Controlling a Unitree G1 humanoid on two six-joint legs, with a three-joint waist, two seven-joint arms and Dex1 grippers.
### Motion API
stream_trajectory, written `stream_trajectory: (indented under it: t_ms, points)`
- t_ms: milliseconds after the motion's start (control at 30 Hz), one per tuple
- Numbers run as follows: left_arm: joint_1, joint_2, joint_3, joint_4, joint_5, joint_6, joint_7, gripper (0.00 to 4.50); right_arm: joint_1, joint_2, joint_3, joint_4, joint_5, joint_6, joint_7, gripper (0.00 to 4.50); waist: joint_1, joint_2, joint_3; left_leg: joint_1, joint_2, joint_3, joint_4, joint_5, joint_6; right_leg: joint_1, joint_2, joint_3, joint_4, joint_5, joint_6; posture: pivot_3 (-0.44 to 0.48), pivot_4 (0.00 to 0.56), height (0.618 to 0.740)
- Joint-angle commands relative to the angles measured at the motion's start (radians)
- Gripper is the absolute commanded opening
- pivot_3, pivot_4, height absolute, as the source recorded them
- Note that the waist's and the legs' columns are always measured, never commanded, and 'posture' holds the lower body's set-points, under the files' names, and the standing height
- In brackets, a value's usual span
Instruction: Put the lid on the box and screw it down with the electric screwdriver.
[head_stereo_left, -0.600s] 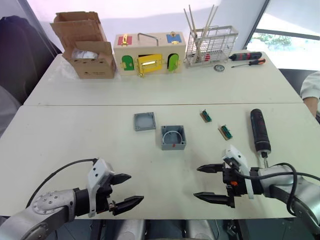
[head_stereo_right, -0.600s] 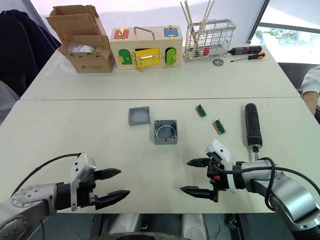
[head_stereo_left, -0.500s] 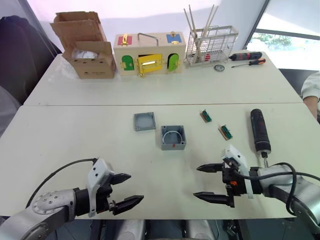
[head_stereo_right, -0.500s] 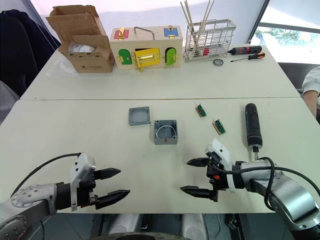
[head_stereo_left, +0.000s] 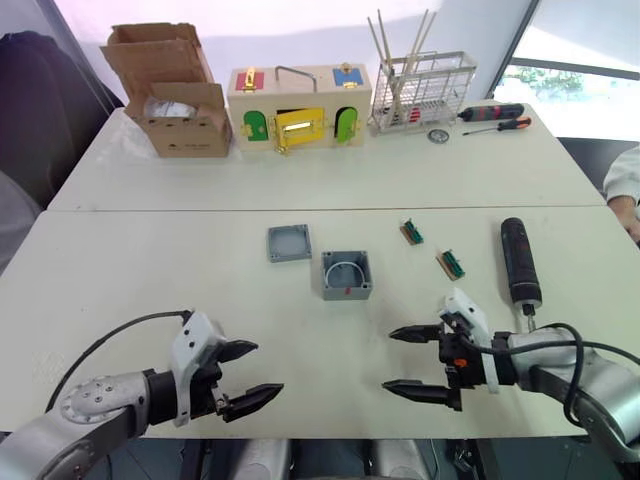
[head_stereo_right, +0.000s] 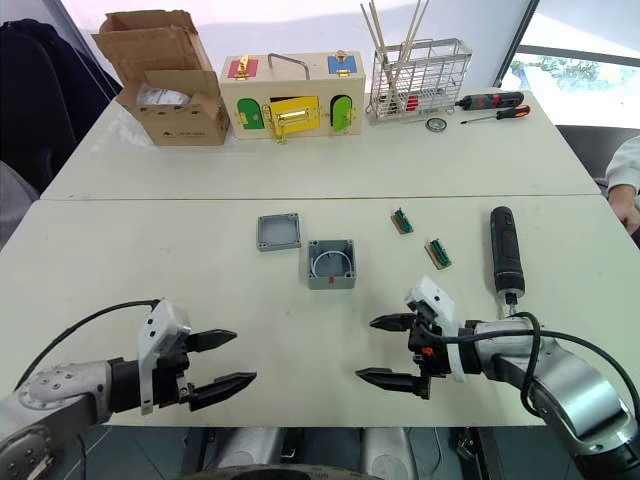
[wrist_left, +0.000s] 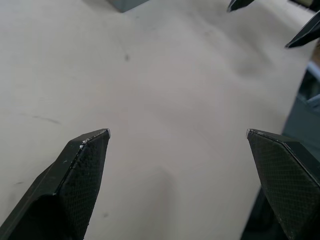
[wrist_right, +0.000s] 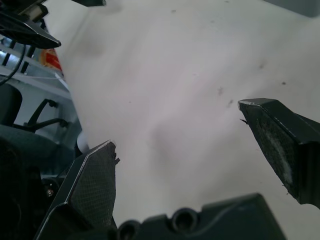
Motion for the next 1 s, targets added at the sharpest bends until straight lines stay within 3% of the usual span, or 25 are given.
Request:
stream_trajectory:
  t_ms: [33,133,267,333,433,567,800,1000]
  points:
    - [-0.129,0.132,0.117,0.055,-0.052,0.061,-0.071,4.5,-0.073,0.019,-0.034,0.006,0.066,0.07,-0.023,4.49,0.002,-0.001,0.001,0.0,0.0,0.0,0.0,0.0,0.0,0.0,0.0,0.0,0.0,0.0,0.0,0.0,0.15,0.73]
    - [-0.309,0.316,0.15,0.149,-0.127,0.159,-0.2,4.5,-0.116,0.019,-0.067,-0.007,0.104,0.097,-0.025,4.49,0.006,-0.003,0.002,-0.001,0.001,-0.004,0.002,0.001,-0.002,-0.001,0.002,-0.004,0.001,0.001,-0.003,0.0,0.15,0.73]
    - [-0.569,0.407,0.02,0.258,-0.094,0.145,-0.323,4.5,-0.115,-0.003,-0.11,-0.042,0.166,0.144,-0.021,4.49,-0.003,-0.001,0.003,-0.001,0.0,-0.001,0.0,-0.001,0.001,-0.001,0.002,-0.002,-0.002,0.003,0.001,0.0,0.15,0.73]
    - [-0.716,0.405,-0.079,0.338,-0.032,0.105,-0.398,4.5,-0.13,0.0,-0.136,-0.052,0.2,0.169,-0.038,4.49,-0.003,-0.002,0.004,-0.002,0.0,0.0,0.0,0.0,0.001,-0.002,0.002,-0.002,-0.002,0.003,0.002,0.0,0.15,0.73]
    - [-0.97,0.315,-0.262,0.477,0.083,0.04,-0.512,4.5,-0.17,0.008,-0.169,-0.054,0.232,0.199,-0.078,4.49,-0.004,-0.002,0.005,-0.003,0.0,0.001,0.0,0.0,0.0,-0.003,0.002,-0.002,-0.002,0.004,0.002,0.0,0.15,0.73]
    - [-1.232,0.076,-0.502,0.64,0.233,-0.031,-0.618,4.5,-0.182,0.02,-0.188,-0.05,0.213,0.204,-0.143,4.49,0.009,-0.004,0.005,-0.002,-0.001,-0.001,0.003,0.0,0.0,0.001,0.002,-0.004,0.0,0.004,0.003,0.0,0.15,0.73]
    - [-1.296,-0.164,-0.683,0.81,0.402,-0.174,-0.699,4.5,-0.069,0.057,-0.245,-0.126,0.199,0.194,-0.267,4.49,-0.009,-0.006,0.007,-0.004,-0.001,0.001,0.002,0.002,-0.003,-0.004,0.003,-0.002,0.001,0.004,0.005,0.0,0.15,0.73]
    - [-1.316,-0.313,-0.717,0.929,0.49,-0.245,-0.706,4.5,-0.019,0.09,-0.268,-0.17,0.202,0.193,-0.344,4.49,-0.005,-0.007,0.007,-0.003,0.0,0.001,0.005,0.001,0.0,-0.004,0.003,-0.001,0.005,0.005,0.005,0.0,0.15,0.73]
